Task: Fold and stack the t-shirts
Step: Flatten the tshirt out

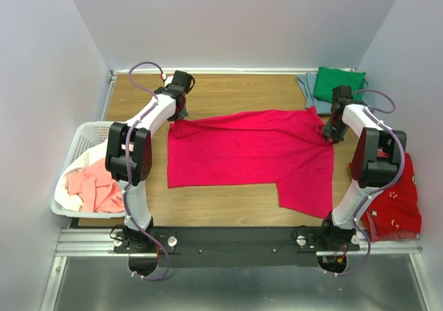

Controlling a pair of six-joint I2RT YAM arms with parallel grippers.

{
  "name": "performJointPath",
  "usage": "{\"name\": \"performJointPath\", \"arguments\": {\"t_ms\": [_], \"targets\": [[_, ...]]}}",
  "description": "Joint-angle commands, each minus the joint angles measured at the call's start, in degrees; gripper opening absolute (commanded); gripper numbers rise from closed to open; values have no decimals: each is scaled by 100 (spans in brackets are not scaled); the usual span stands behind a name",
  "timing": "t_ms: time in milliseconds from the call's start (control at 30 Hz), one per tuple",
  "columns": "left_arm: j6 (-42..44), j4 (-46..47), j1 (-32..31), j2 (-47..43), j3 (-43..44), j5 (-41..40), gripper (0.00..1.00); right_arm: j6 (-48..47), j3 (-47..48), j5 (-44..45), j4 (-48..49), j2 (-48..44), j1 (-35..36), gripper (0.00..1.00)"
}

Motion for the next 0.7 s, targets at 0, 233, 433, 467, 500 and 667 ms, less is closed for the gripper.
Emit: {"name": "performJointPath", "arguments": {"t_ms": [0,233,433,467,500,667], "targets": [[58,49,41,-168,-68,-151,0,112,-190,139,-93,44,-44,33],[67,58,41,-133,-86,-124,0,68,-216,341,-102,53,-35,37],[84,67,41,-89,-42,-98,0,51,-225,350,-93,158,-35,40],[84,49,41,-80,-24,-107,0,42,-217,350,-84,184,-35,40],[84,40,41,-80,-24,-98,0,51,-208,341,-75,219,-35,40],[93,23,41,-45,20,-107,0,42,-102,332,-40,351,-44,38]]}}
